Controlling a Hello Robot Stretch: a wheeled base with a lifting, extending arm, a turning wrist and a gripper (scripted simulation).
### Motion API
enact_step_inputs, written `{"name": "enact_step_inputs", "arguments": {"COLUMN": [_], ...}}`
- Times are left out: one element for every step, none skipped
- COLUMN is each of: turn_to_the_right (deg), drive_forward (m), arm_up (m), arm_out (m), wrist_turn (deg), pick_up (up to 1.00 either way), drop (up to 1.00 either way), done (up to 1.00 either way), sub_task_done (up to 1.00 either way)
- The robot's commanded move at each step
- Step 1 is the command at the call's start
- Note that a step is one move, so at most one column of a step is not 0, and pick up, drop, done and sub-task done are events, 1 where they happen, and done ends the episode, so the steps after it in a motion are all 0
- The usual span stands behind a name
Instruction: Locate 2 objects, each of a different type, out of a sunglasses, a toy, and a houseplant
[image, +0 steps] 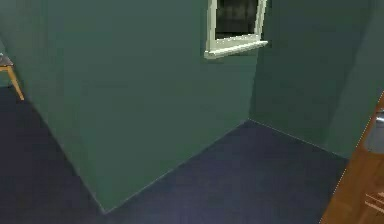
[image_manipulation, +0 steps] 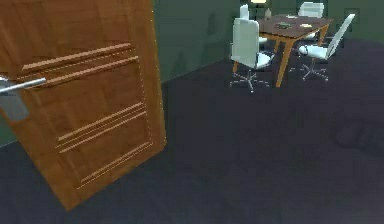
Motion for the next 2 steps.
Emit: {"name": "enact_step_inputs", "arguments": {"turn_to_the_right": [45.0, 0.0], "drive_forward": [0.0, 0.05], "arm_up": [0.0, 0.0], "arm_out": [0.0, 0.0], "wrist_turn": [0.0, 0.0], "pick_up": [0.0, 0.0], "drop": [0.0, 0.0], "done": [0.0, 0.0], "sub_task_done": [0.0, 0.0]}}
